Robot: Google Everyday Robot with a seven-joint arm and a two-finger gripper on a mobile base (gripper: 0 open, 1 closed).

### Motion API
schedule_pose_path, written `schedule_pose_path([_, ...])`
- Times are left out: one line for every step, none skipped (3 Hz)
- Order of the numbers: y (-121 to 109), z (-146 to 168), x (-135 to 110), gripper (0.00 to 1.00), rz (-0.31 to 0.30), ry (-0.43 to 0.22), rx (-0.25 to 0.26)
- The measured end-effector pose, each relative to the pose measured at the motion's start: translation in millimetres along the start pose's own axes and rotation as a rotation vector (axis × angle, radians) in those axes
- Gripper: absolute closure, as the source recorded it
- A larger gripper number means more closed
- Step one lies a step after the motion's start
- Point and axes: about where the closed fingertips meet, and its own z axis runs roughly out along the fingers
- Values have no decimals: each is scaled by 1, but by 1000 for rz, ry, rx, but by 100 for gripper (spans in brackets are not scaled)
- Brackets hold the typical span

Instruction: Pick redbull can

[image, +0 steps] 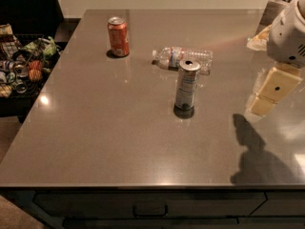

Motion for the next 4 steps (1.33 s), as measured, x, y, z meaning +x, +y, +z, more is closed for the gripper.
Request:
schedule_pose_path([-15,15,-20,0,56,-129,-10])
schedule_pose_path([-28,32,-42,0,104,-247,-22])
schedule_pose_path([-37,46,-59,0,150,-340,-27])
schedule_pose_path([-40,60,-76,0,168,-396,-46])
